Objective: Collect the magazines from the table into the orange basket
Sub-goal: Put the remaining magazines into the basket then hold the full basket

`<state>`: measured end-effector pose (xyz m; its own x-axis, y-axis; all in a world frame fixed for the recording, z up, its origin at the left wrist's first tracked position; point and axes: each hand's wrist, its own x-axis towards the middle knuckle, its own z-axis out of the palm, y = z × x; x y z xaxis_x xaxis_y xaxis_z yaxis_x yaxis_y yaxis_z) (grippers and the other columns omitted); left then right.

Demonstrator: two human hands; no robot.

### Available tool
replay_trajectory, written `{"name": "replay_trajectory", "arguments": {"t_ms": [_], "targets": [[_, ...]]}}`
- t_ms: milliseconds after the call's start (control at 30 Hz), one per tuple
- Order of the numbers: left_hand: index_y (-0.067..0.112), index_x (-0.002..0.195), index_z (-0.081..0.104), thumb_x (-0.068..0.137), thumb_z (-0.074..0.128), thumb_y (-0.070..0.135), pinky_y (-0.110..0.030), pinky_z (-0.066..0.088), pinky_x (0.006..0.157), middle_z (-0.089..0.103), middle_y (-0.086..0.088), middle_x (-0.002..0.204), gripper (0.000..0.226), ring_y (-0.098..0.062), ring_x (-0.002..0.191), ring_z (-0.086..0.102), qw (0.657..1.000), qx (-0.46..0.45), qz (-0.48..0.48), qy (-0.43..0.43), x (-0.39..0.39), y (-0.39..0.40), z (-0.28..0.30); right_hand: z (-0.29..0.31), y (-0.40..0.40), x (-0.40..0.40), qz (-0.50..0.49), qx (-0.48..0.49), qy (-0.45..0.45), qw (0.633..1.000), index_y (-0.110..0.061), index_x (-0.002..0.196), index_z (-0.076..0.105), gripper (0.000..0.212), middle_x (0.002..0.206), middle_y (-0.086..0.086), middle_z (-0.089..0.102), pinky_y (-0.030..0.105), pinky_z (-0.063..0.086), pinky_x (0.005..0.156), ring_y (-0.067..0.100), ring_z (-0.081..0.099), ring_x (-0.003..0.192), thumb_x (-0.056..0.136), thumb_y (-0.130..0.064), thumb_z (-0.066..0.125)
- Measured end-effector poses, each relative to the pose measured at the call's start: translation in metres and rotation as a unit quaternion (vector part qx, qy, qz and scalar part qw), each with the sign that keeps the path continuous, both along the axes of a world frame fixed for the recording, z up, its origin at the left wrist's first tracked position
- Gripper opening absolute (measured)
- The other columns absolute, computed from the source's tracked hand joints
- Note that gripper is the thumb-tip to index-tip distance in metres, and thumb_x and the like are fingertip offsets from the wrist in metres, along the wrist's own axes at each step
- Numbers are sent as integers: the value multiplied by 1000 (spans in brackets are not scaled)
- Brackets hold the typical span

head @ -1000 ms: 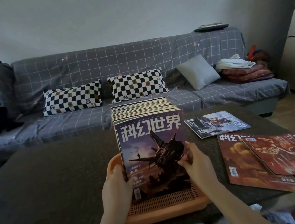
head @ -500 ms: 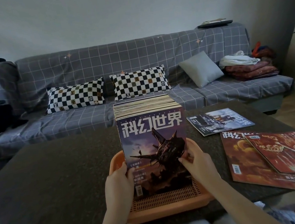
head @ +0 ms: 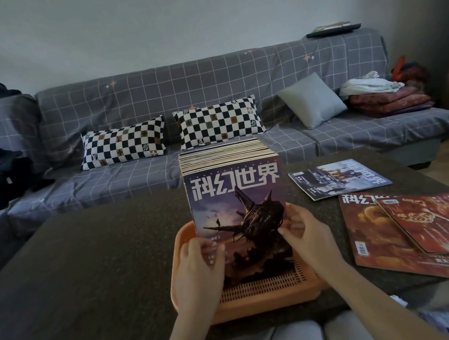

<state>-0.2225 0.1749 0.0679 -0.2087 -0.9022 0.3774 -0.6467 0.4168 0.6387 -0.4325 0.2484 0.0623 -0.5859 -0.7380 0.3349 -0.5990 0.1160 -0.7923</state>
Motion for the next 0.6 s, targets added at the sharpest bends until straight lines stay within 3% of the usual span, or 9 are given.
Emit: {"name": "replay_trajectory", "arguments": {"t_ms": [267, 467, 600], "targets": [[38, 91, 54, 91, 55, 41, -9, 42, 56, 55, 17, 88, 4, 4, 68, 56, 990, 12, -137, -3, -46, 30, 9, -1, 28, -2, -3, 10, -5, 1000, -16, 132, 49, 53, 114, -3, 64, 18, 45, 86, 5, 58, 98, 84, -29, 67], [32, 97, 60, 93, 55, 36, -9, 42, 69, 57, 13, 97, 8, 7, 76, 55, 972, 48, -230, 21, -111, 47, 10, 1, 66, -35, -53, -6, 11, 999, -19, 126, 54, 40, 105, -6, 63, 7, 39, 74, 3, 58, 93, 87, -23, 63], [31, 103, 60, 93, 55, 33, -5, 38, 66, 59, 14, 98, 12, 8, 81, 54, 958, 56, -281, 30, -159, 65, 8, -4, 97, -68, -103, -2, 17, 995, -20, 124, 55, 37, 101, -13, 58, 5, 36, 67, -2, 52, 87, 88, -23, 62]]}}
